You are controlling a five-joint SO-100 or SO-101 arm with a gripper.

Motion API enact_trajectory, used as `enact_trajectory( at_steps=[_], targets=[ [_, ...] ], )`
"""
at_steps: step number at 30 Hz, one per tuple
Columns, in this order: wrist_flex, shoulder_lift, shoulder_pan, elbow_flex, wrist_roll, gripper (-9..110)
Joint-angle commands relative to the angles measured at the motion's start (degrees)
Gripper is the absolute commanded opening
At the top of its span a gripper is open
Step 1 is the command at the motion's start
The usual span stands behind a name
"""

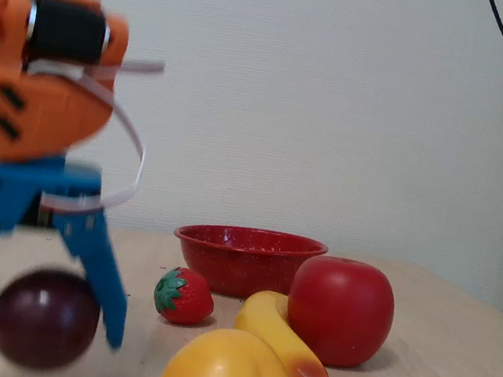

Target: Put plum in the red bowl.

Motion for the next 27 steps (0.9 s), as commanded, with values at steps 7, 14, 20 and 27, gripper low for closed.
enact_trajectory(
  at_steps=[7, 14, 20, 27],
  targets=[
    [17.58, 8.0, 5.45, -24.43, -8.53, 0],
    [16.44, 14.15, 14.24, -26.89, -18.63, 0],
    [8.44, 20.39, 28.39, -22.32, -31.73, 0],
    [-2.2, 29.36, 42.45, -12.39, -43.68, 0]
  ],
)
